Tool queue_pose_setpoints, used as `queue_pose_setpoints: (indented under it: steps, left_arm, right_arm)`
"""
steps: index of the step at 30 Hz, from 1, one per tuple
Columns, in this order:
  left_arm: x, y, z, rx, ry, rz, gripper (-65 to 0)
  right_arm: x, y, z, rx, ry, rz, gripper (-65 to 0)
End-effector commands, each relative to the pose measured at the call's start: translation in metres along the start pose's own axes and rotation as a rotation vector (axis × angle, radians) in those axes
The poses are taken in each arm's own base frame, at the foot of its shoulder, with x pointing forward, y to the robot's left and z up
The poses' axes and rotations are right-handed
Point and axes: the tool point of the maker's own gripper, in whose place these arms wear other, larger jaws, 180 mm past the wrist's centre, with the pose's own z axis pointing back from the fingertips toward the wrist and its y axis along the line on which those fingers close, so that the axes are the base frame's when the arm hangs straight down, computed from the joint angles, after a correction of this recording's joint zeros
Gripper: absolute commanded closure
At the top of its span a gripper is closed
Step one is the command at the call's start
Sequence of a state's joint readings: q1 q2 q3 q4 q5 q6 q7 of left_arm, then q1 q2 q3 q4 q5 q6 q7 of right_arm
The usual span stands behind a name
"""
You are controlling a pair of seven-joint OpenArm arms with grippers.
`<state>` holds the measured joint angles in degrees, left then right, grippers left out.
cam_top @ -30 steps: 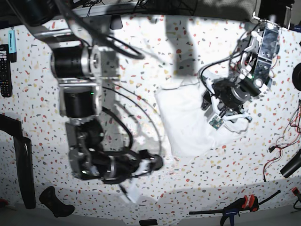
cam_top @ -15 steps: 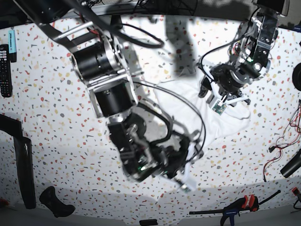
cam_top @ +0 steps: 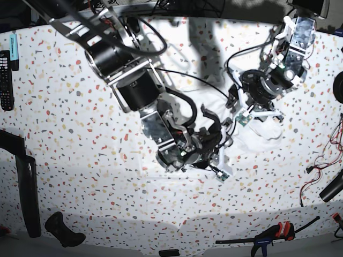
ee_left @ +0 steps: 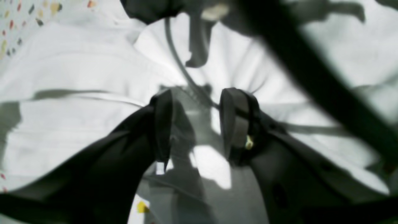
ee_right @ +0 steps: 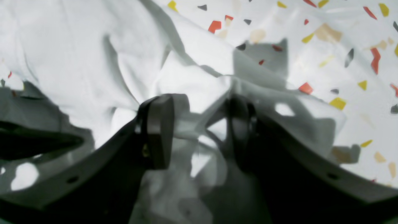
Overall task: Fold the T-shirt properly
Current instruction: 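Grasp the shirt bundle with both grippers near its middle, then fold the shirt over with the left gripper and press it flat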
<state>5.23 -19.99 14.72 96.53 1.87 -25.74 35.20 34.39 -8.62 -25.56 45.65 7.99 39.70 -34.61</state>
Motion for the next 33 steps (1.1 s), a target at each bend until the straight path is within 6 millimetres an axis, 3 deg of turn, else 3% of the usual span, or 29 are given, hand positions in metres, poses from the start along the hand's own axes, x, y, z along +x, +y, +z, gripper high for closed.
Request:
queue_pose_setpoints:
  steps: [1,5,10,17,23,28,33]
  left_arm:
    - [-0.005,0.02,0.007,0.047,0.015,-0.049,-25.4]
    - [-0.007,0.05,0.022,0.089,-0.043,-0.133,-25.4]
    - [-0.004,0.082,0.035,0.171,-0.082,-0.173,-25.4]
    - [0.011,0.074,0.032,0.16,-0.153,-0.153,-25.4]
    - [0.027,0.083,0.031,0.201,-0.189,-0.134,-25.4]
    - [0.036,0.081,0.029,0.197,-0.215,-0.115,-25.4]
    - [0.045,0.062,0.022,0.145,-0.245,-0.086,-25.4]
  right_arm:
    - [0.016,-0.005,0.009,-0.001,-0.029,0.01,-28.4]
    - [0.015,-0.002,0.025,0.005,-0.085,-0.002,-23.4]
    - [-0.011,0.011,0.035,-0.002,-0.057,0.011,-23.4]
    - [-0.056,0.059,0.031,0.089,-0.023,-0.064,-23.4]
    - [-0.07,0.106,0.048,0.219,-0.093,-0.164,-23.4]
    - [-0.071,0.114,0.069,0.203,-0.1,-0.109,-23.4]
    - [-0.049,0.111,0.091,0.163,-0.152,-0.037,-23.4]
